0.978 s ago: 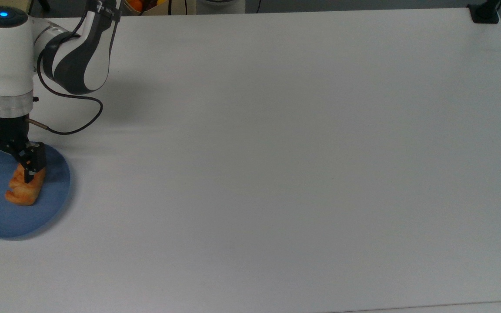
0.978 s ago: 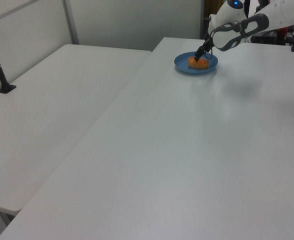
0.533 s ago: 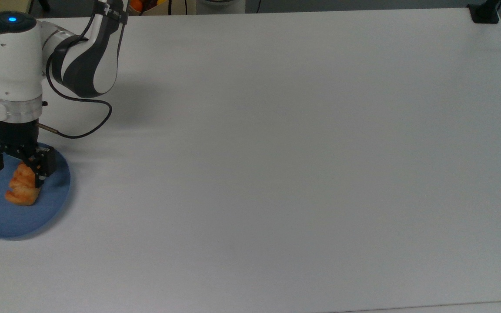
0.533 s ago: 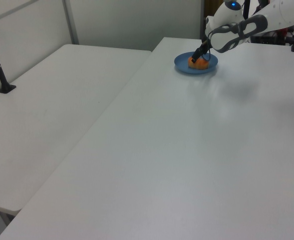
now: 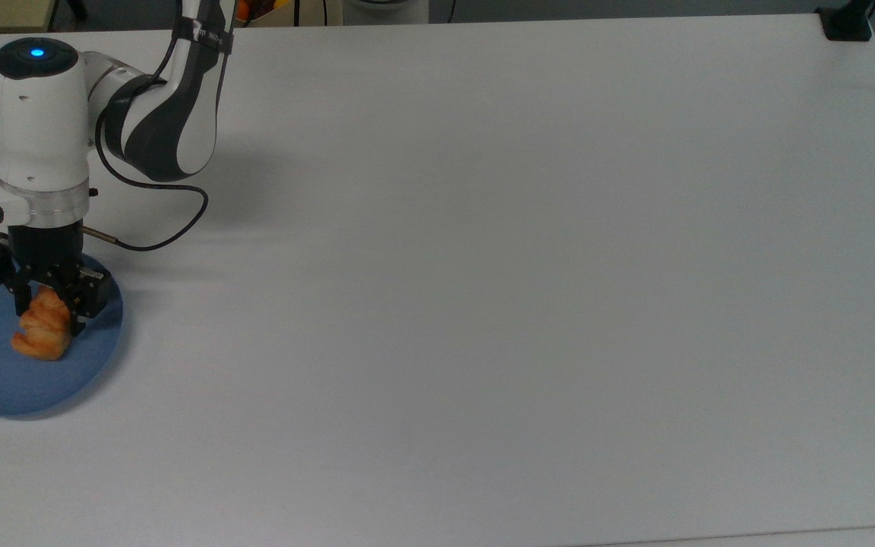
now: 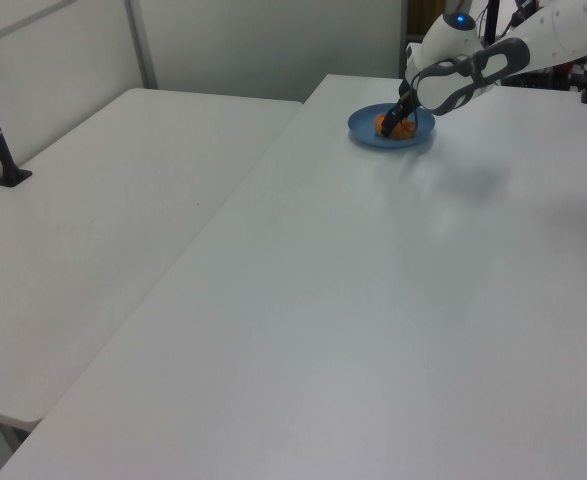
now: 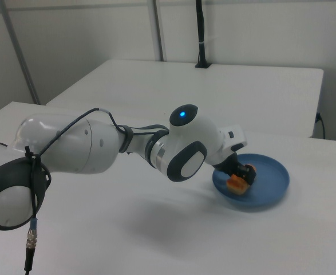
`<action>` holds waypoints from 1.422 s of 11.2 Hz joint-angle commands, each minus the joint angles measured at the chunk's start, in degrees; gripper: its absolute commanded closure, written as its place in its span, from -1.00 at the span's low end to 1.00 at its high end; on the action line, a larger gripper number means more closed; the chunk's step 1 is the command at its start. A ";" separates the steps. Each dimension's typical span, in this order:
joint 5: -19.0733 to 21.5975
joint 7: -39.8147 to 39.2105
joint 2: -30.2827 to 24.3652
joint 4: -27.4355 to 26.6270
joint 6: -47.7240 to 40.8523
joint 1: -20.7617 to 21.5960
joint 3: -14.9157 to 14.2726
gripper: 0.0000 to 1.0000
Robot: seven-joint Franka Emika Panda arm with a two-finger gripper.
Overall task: Put the bread on the table
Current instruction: 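Close the gripper around the bread roll, then lift the bread roll up off the blue plate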
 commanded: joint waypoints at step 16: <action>2.10 -13.68 -42.78 -40.52 -4.64 1.06 -2.44 0.41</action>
